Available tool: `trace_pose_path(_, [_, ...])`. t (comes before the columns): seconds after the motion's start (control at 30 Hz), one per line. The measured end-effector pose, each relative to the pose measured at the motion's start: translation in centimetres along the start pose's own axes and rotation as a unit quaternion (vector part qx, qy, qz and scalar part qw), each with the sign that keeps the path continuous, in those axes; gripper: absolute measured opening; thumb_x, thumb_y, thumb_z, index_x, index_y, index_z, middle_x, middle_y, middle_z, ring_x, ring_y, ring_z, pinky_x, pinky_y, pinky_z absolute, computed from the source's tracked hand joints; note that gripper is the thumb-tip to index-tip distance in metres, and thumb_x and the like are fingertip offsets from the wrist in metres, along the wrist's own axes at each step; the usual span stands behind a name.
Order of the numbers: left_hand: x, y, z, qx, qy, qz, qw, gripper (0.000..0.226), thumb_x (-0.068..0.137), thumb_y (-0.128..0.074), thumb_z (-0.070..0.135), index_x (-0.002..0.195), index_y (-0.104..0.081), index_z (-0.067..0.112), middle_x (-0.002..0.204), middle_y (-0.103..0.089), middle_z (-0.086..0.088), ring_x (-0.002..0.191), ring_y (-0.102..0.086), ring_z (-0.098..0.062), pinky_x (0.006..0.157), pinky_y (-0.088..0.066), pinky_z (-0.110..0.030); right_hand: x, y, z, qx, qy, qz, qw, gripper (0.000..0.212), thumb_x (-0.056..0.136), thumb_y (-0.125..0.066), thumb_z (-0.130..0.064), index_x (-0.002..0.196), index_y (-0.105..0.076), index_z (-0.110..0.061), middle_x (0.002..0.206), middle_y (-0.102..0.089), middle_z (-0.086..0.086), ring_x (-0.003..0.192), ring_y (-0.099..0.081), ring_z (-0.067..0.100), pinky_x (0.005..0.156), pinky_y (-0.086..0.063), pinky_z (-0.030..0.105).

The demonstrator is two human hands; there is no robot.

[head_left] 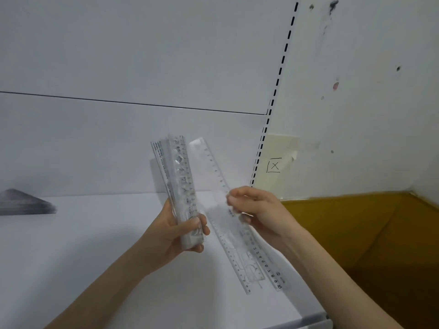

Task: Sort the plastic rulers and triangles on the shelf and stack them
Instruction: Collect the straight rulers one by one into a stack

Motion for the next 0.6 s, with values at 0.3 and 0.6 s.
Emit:
trace_pose_path(0.3, [-0.1, -0.4, 0.1, 0.01, -0.012, -0.001, 1.0, 0.059, 0.076, -0.062, 0.006, 0.126, -0.044, 0.031, 0.093, -0.059, -0.013, 0.074, -0.059, -0.029, 0.053, -0.05, -0.038, 3.3, -4.3, -0.7, -0.045, 0.01, -0.011, 0.999, 0.01, 0.081, -0.074, -0.008, 0.086, -0.066, -0.006, 0.081, -0.067, 0.009, 0.057, -0.06, 0.009, 0.057, -0.052, 0.02])
trace_pose_path(0.6, [0.1, -0.1, 0.0, 0.024, 0.0, 0.022, 0.999, 0.064, 0.071, -0.068, -0.005, 0.121, -0.043, 0.026, 0.092, -0.067, -0.012, 0.086, -0.067, -0.038, 0.048, -0.052, -0.036, 3.9, -5.5, -0.5, -0.202, 0.081, -0.006, 0.976, 0.02, 0.078, -0.078, -0.02, 0.08, -0.069, -0.003, 0.069, -0.065, 0.009, 0.06, -0.06, 0.02, 0.054, -0.053, 0.03])
Point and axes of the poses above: each hand's wrist, its own x-axis towards the middle knuckle, its own y-axis out of the back of the hand, z = x × y, the point moved 3 cm from there along x, towards the middle knuckle
